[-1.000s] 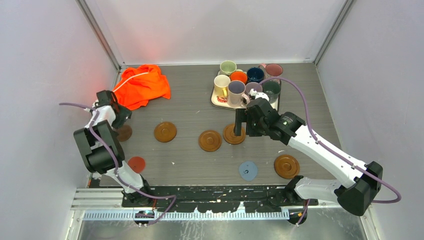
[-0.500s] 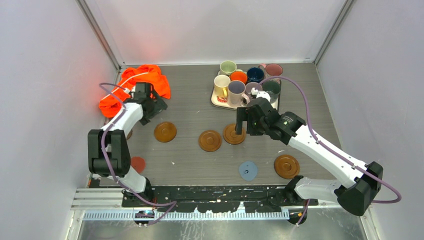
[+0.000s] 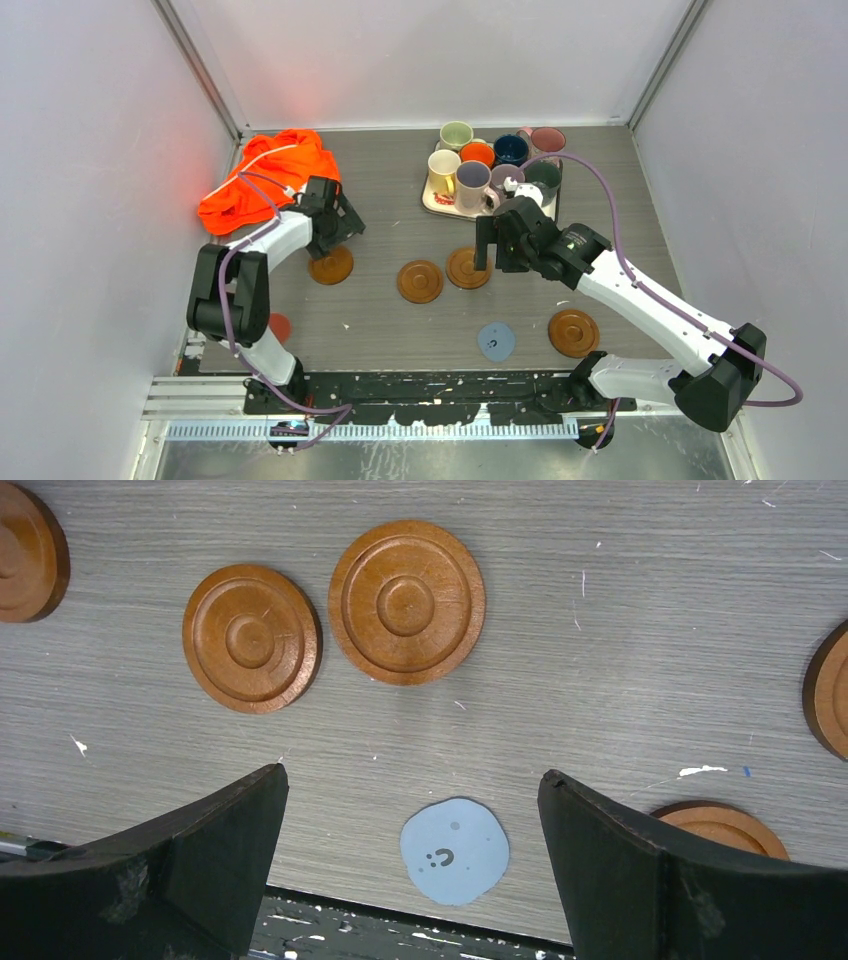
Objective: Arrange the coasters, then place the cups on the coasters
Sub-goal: Move the coaster to the center of the board.
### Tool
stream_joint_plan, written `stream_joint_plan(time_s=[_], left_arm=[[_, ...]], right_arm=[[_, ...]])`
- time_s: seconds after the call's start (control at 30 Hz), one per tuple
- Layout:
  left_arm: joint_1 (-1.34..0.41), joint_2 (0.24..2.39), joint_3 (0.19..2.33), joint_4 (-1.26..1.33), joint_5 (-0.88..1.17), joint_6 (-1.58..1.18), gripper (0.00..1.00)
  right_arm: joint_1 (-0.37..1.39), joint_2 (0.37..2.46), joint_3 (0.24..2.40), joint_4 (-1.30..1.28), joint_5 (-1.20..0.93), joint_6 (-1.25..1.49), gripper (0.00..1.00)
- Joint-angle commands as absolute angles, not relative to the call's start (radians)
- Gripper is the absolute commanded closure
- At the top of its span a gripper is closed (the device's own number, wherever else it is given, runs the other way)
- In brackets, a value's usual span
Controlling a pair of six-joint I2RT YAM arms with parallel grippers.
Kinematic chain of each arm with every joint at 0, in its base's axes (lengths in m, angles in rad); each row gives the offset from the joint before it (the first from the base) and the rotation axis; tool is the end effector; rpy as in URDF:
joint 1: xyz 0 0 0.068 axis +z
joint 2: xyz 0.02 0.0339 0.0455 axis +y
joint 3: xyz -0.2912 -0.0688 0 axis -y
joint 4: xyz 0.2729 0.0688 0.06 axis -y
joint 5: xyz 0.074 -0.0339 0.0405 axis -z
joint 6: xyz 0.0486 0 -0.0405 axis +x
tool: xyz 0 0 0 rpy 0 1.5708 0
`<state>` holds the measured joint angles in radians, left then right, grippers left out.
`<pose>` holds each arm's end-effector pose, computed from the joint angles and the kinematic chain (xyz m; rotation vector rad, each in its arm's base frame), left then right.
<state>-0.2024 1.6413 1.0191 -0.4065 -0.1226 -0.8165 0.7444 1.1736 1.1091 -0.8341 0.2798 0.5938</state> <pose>0.3541 -0.0666 0.1890 -0.8288 2.4670 -0.2132 0.1994 0.1654 0.3299 -0.0638 2.4379 0.2588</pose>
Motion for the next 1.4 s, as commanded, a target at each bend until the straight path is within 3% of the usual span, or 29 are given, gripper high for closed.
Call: stream_joint_plan(time_s=[0.0, 0.43, 0.97, 1.37], left_arm=[[-0.206, 1.645, 0.986, -0.352, -0.125, -0.848, 0.0], [-0.202, 1.611, 0.882, -0.333, -0.182, -0.861, 0.0], [-0.008, 1.556, 0.814, -0.281, -0.167, -0.841, 0.0], [-0.005, 1.519, 0.773, -0.303, -0.18, -0.865, 0.0]], right_arm=[[0.75, 1.149, 1.131, -0.835, 0.304, 0.598, 0.0], [0.749, 1.169, 1.132, -0.831, 0.289, 0.598, 0.0], [0.75, 1.227, 1.201, -0.875, 0.265, 0.581, 0.0], [0.749, 1.266, 1.248, -0.89, 0.241, 0.575, 0.0]])
